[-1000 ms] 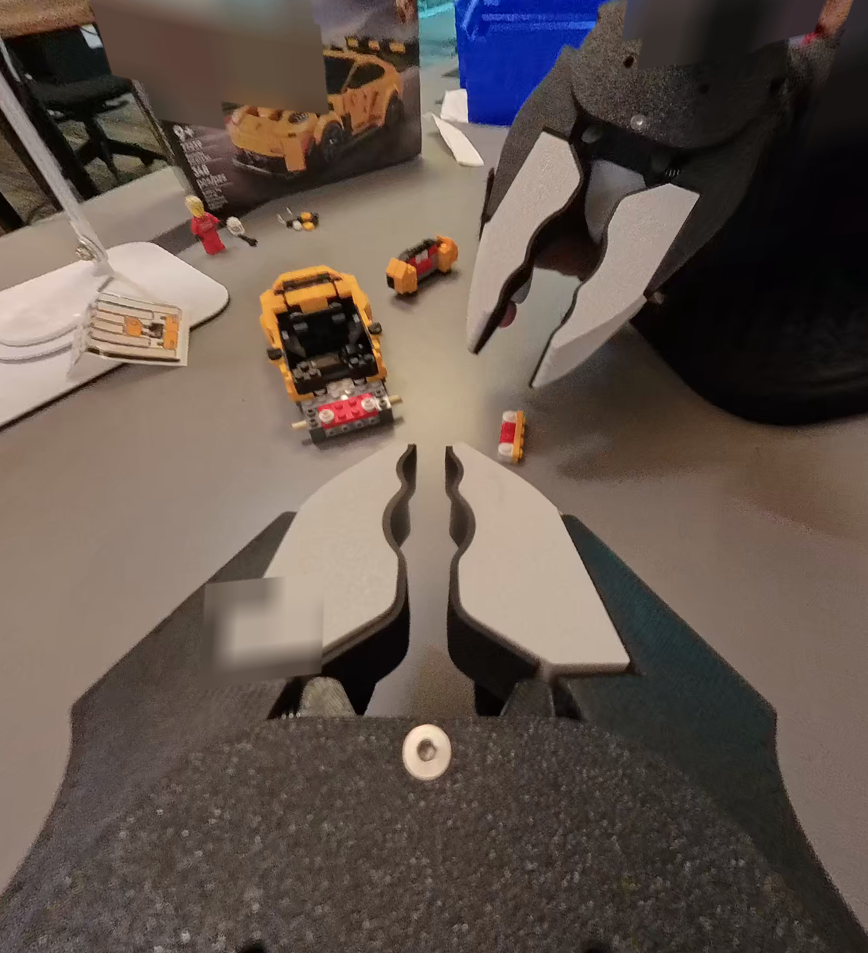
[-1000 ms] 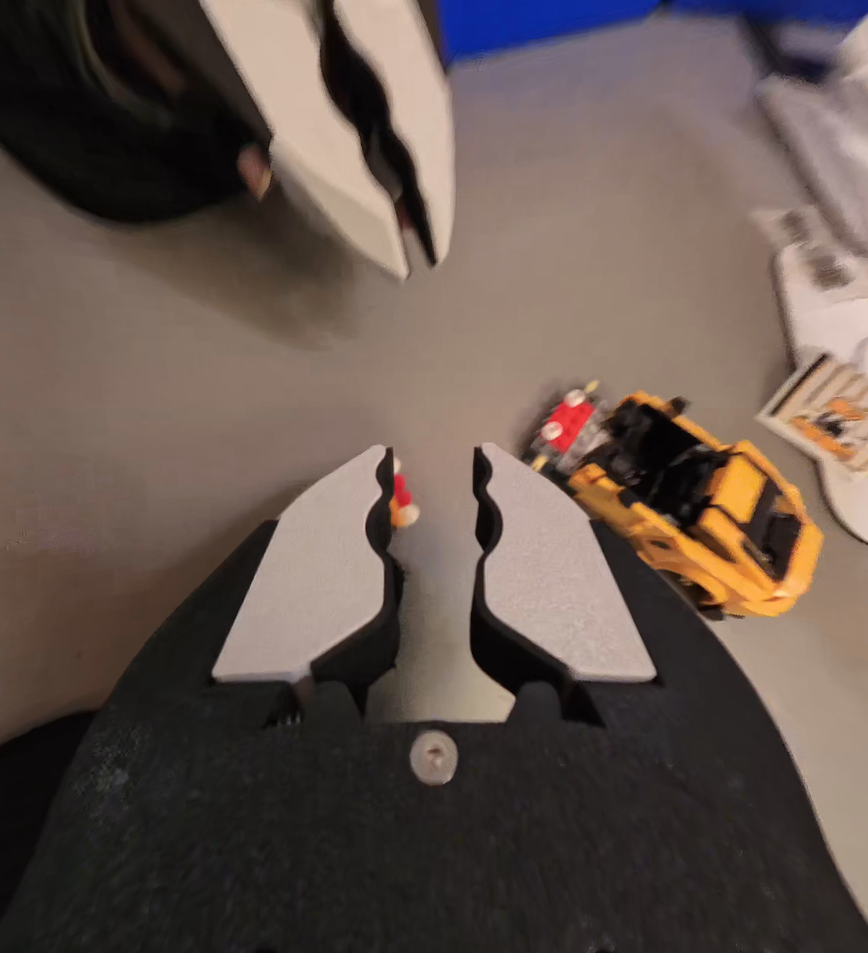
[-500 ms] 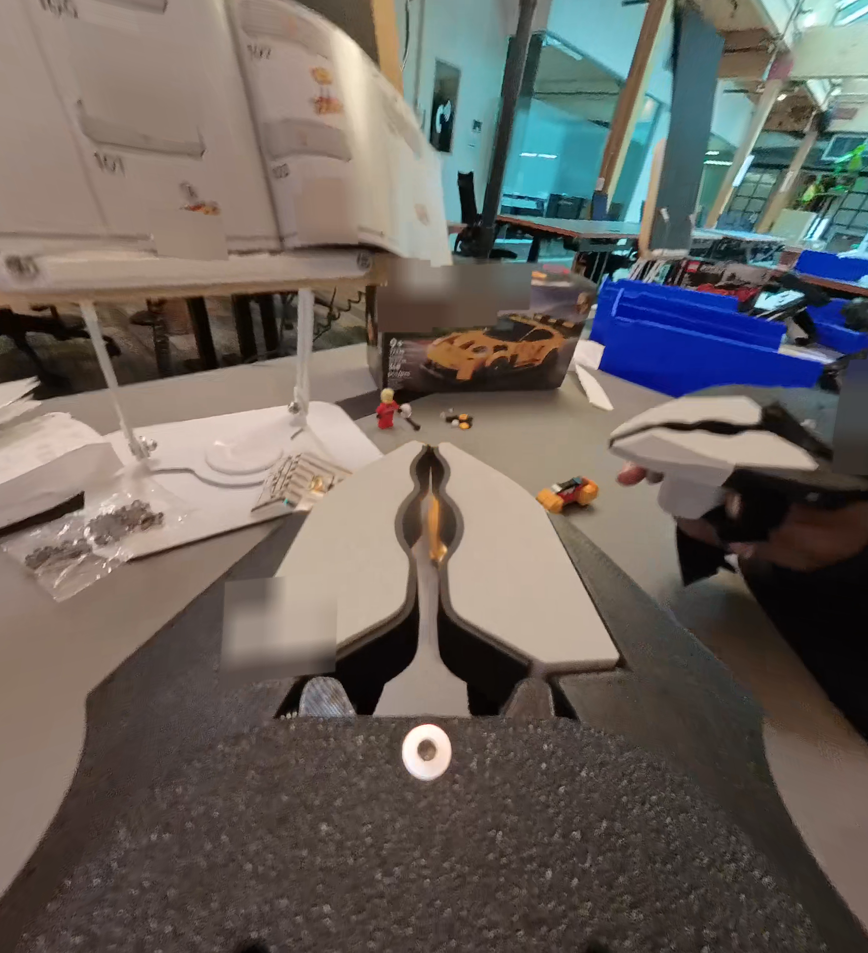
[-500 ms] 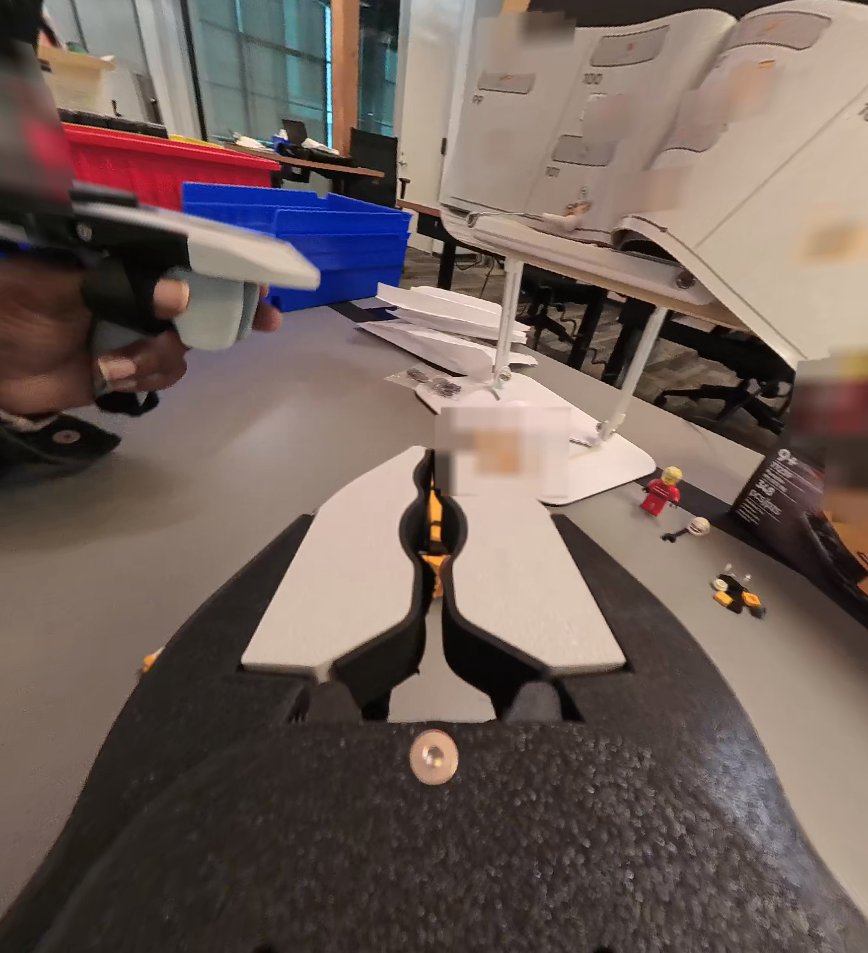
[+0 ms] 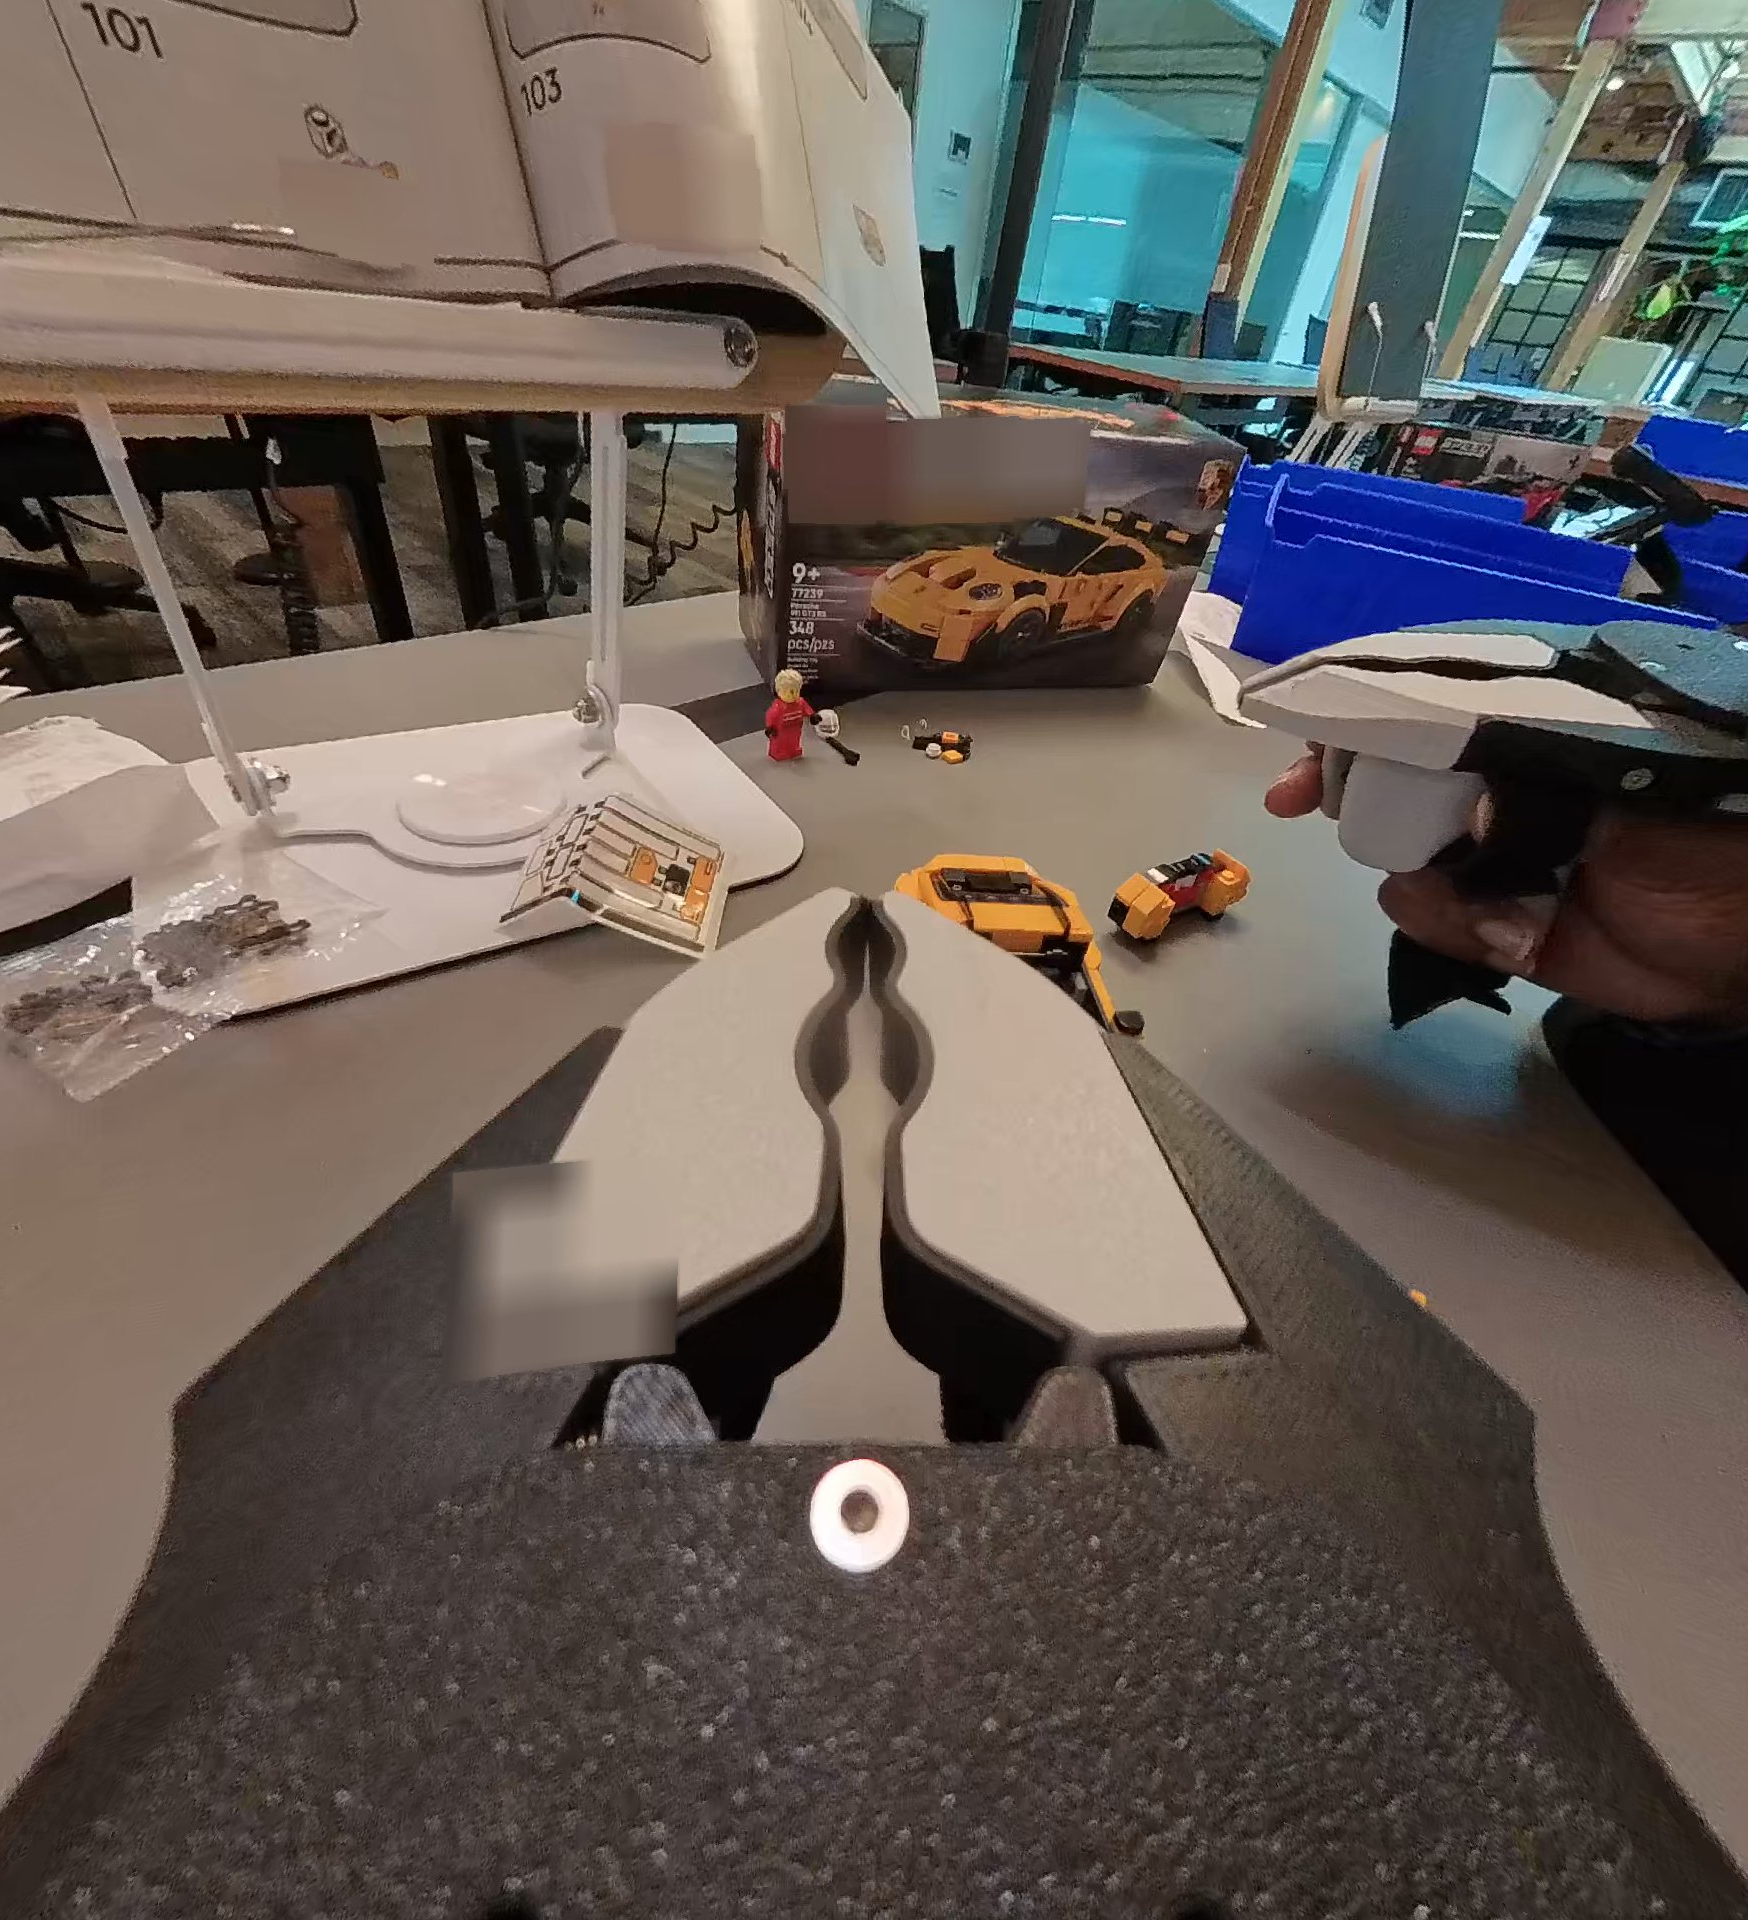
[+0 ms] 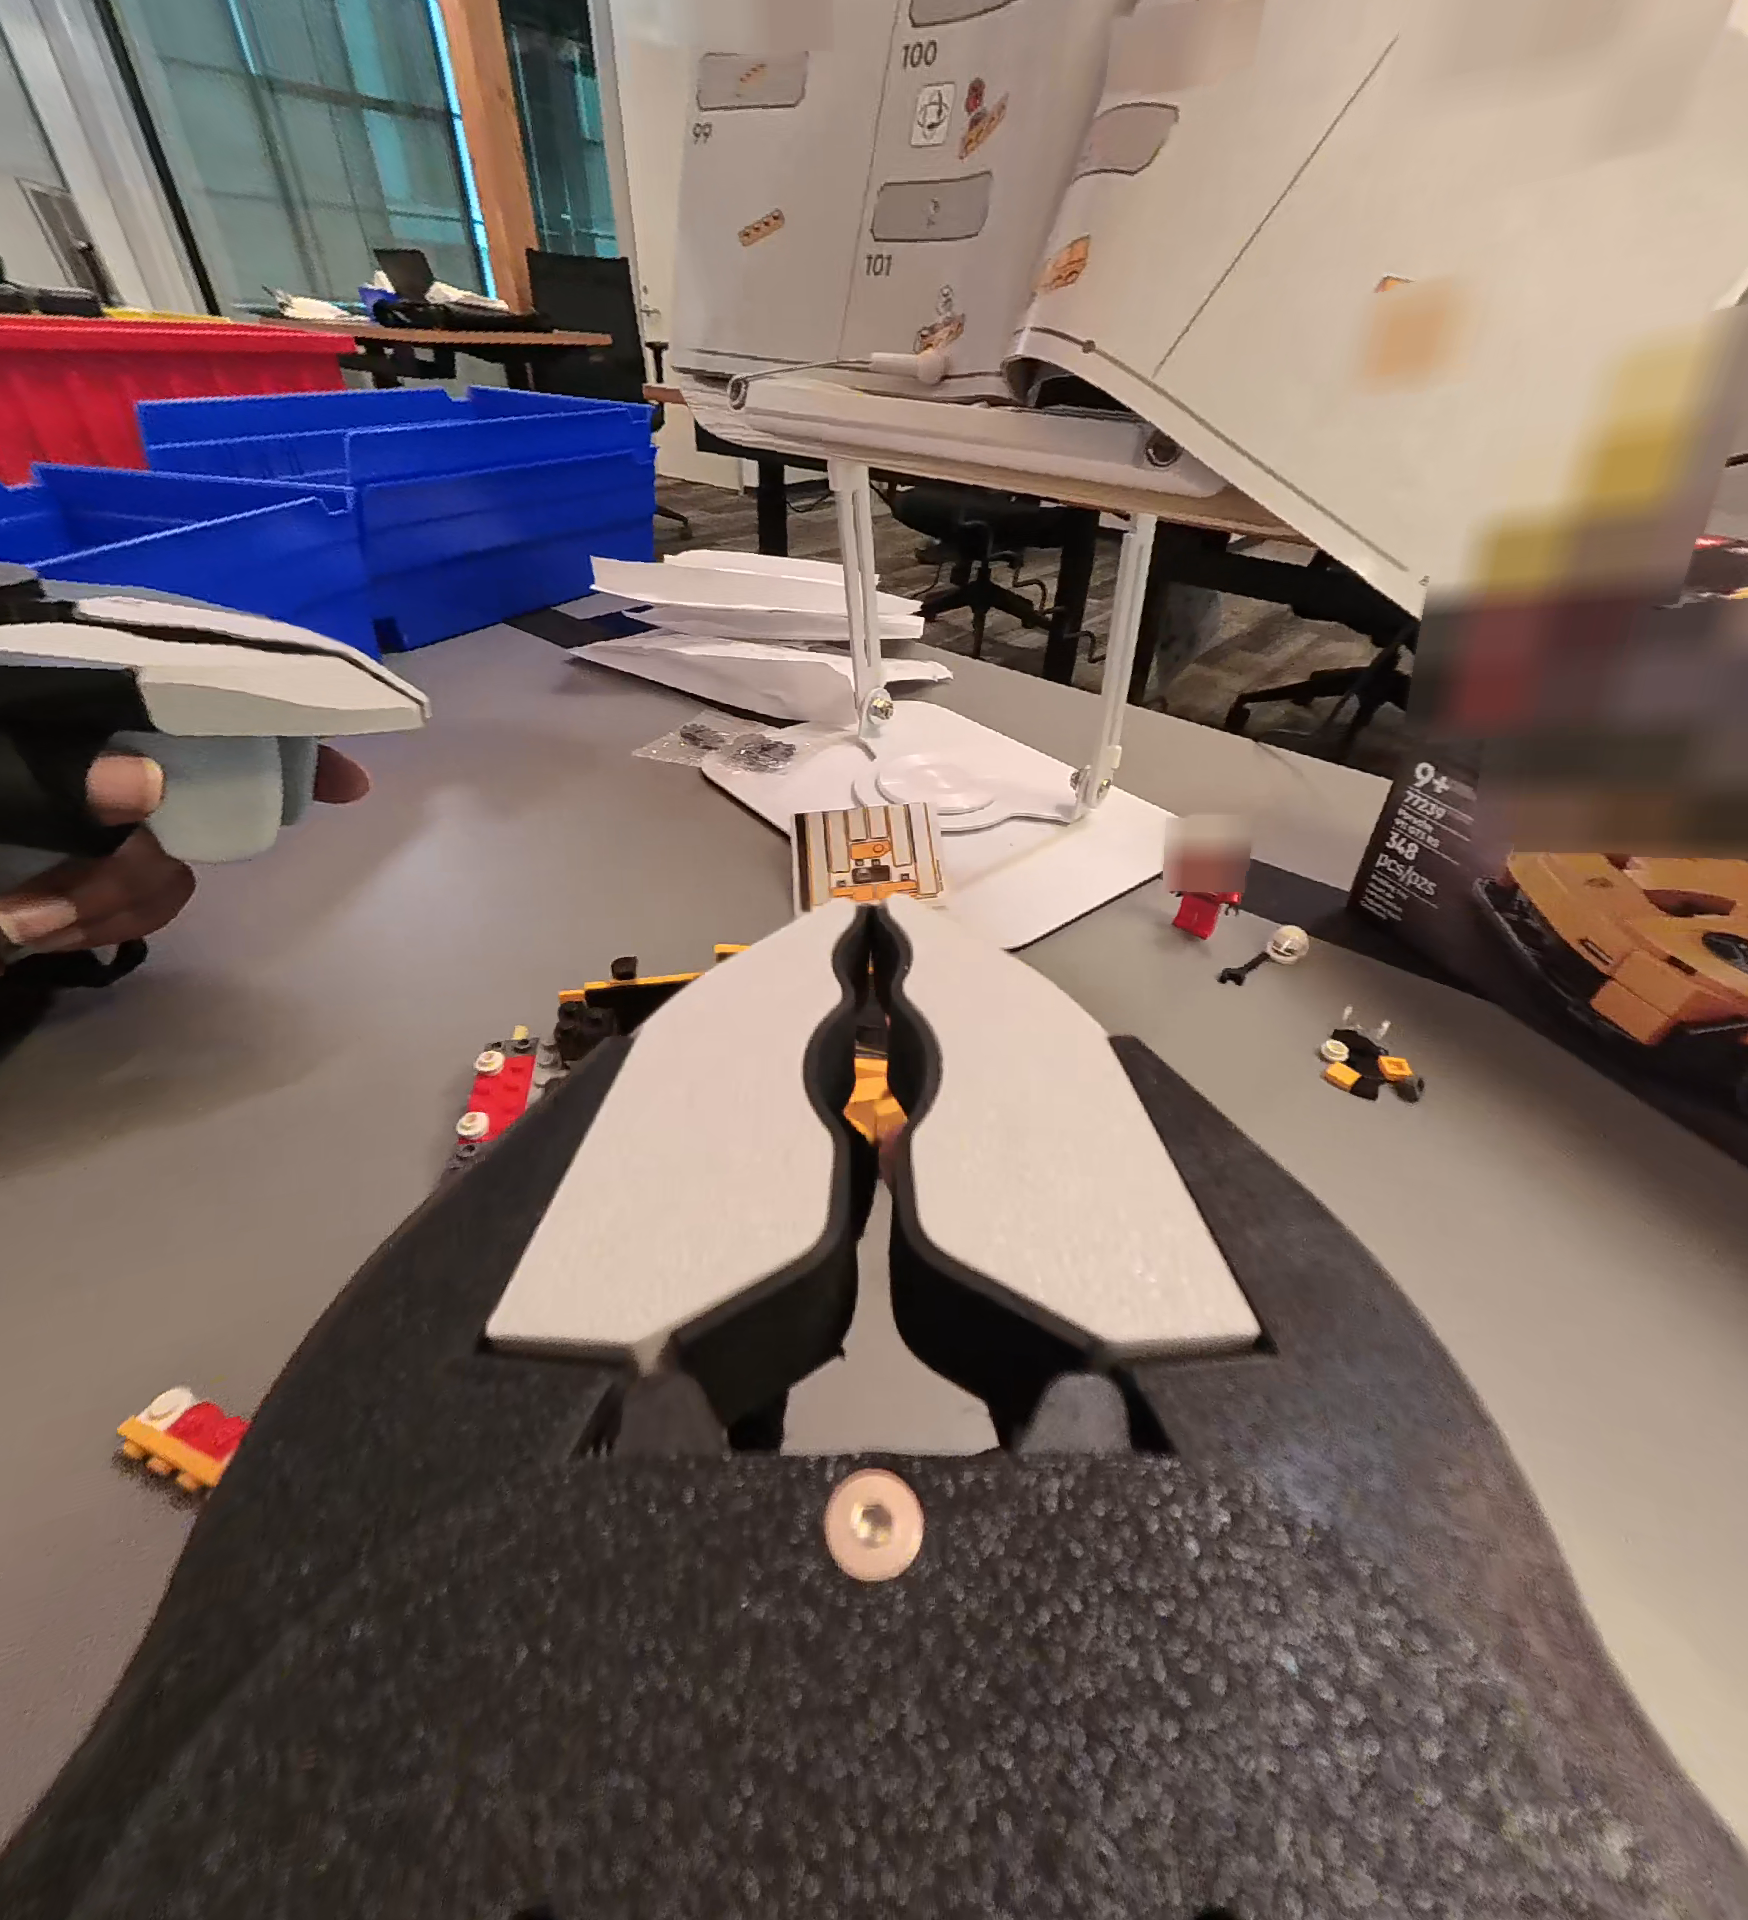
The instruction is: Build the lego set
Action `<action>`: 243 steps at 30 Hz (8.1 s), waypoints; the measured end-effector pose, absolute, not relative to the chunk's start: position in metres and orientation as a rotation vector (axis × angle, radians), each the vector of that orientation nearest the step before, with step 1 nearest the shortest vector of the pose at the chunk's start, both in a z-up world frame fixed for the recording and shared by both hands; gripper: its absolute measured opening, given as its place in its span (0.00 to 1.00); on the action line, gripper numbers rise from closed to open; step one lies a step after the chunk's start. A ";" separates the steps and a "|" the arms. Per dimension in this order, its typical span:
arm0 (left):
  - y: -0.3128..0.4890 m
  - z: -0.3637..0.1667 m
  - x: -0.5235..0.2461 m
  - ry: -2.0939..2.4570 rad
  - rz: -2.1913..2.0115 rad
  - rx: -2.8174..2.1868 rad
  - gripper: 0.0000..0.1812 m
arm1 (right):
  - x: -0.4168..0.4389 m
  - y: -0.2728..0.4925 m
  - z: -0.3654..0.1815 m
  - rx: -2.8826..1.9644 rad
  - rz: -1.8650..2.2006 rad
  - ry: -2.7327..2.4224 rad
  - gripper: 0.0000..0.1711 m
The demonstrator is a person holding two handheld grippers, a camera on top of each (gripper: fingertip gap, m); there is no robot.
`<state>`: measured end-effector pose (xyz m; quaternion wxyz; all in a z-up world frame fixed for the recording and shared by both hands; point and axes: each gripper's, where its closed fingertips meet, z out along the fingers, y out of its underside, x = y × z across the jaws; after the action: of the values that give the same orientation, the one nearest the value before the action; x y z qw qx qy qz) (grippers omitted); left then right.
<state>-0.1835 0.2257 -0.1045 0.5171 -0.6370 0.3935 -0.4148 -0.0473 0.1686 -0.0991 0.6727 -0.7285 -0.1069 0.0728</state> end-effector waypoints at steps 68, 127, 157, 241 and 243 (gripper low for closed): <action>0.213 -0.082 -0.190 0.892 -1.154 -1.492 0.00 | -0.049 0.343 0.032 -1.537 -0.208 -0.308 0.00; 0.311 0.004 -0.497 0.785 -0.083 -1.727 0.04 | -0.027 0.171 -0.092 -1.664 0.067 -0.111 0.00; 0.321 -0.195 -0.521 2.064 0.142 -2.158 0.11 | -0.022 0.177 -0.105 -1.696 -0.074 -0.147 0.00; 0.263 -0.054 -0.392 1.416 -0.177 -1.741 0.04 | 0.013 0.155 -0.068 -1.566 -0.015 0.039 0.00; 0.289 -0.055 -0.434 1.336 -0.106 -1.842 0.03 | 0.012 0.155 -0.067 -1.563 -0.016 0.036 0.00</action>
<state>-0.4339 0.2890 -0.0552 0.4185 -0.7343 0.5328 -0.0424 0.0120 0.1547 -0.0670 0.7098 -0.7042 0.0162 -0.0072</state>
